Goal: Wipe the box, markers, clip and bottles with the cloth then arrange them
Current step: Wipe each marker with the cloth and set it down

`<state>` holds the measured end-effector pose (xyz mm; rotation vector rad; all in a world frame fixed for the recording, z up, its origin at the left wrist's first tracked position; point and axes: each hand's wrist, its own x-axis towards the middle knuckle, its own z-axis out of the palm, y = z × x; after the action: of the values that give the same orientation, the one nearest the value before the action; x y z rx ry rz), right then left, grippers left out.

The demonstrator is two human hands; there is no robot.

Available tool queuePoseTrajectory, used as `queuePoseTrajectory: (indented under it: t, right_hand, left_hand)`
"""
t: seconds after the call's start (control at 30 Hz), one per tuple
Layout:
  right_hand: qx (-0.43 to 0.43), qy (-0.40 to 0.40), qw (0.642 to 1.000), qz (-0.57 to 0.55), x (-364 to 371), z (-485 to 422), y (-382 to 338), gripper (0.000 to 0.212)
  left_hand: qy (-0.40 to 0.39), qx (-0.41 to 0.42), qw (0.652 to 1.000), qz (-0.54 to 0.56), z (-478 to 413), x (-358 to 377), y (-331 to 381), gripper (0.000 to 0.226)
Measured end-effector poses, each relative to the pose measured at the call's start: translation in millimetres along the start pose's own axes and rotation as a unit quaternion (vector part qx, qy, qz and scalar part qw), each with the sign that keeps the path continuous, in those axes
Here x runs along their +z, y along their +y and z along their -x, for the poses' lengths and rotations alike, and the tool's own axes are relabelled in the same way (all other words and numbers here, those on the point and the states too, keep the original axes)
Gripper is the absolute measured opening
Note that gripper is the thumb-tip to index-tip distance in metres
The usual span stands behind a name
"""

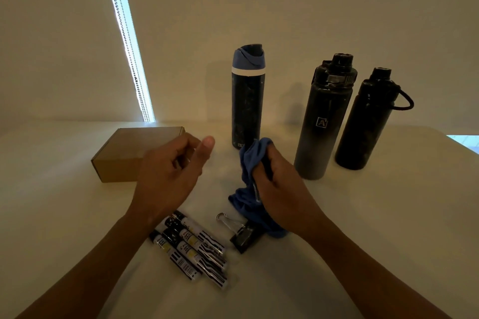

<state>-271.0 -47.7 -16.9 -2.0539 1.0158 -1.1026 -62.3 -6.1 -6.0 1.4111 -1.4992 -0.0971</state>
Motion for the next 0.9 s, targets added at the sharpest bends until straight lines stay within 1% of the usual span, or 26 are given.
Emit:
queuePoseTrajectory:
  t: [0.03,0.1,0.2,0.3,0.37,0.43,0.5,0.57,0.67,0.77,0.83,0.9]
  right_hand:
    - [-0.015,-0.015,0.999,0.035,2.2,1.9,-1.4,0.018]
    - [-0.054,-0.020,0.991,0.124,7.1,2.4,-3.8,0.015]
    - [-0.122,-0.015,0.965,0.234,13.0,-1.8,-3.9,0.014]
    - [-0.146,-0.024,0.945,0.290,16.3,-5.3,-2.1,0.012]
    - [-0.154,-0.022,0.936,0.315,16.2,-6.4,-0.3,0.012]
    - [-0.165,-0.022,0.924,0.343,16.4,-5.5,0.4,0.015]
    - [-0.174,-0.028,0.911,0.372,18.1,-4.7,0.3,0.018]
    - [-0.177,-0.036,0.904,0.387,20.4,-5.7,0.7,0.020]
    - [-0.181,-0.042,0.903,0.388,23.4,-7.0,3.4,0.021]
    - [-0.177,-0.081,0.902,0.387,24.5,-5.5,2.0,0.016]
    - [-0.176,-0.083,0.907,0.374,21.7,-4.1,2.3,0.014]
    - [-0.172,-0.066,0.920,0.346,17.3,-4.3,1.5,0.014]
  left_hand:
    - [0.006,0.010,1.000,-0.001,-0.2,0.2,0.8,0.035]
    - [0.008,0.032,0.999,-0.010,-0.8,0.4,1.7,0.035]
    - [-0.009,0.050,0.998,-0.024,-2.2,0.6,0.6,0.037]
    - [-0.028,0.059,0.997,-0.045,-3.0,1.4,-3.6,0.039]
    - [-0.043,0.061,0.996,-0.058,-3.3,1.7,-5.5,0.034]
    - [-0.053,0.057,0.996,-0.051,-3.2,2.7,-6.7,0.031]
    - [-0.068,0.050,0.996,-0.036,-2.6,5.2,-7.6,0.032]
    - [-0.081,0.049,0.995,-0.037,-2.1,8.3,-9.0,0.036]
    - [-0.099,0.048,0.993,-0.036,-2.4,10.4,-10.3,0.041]
    - [-0.116,0.055,0.991,-0.029,-2.9,9.9,-11.1,0.041]
    - [-0.119,0.074,0.989,-0.043,-3.0,10.2,-11.9,0.042]
    - [-0.129,0.087,0.987,-0.049,-3.9,9.1,-13.3,0.043]
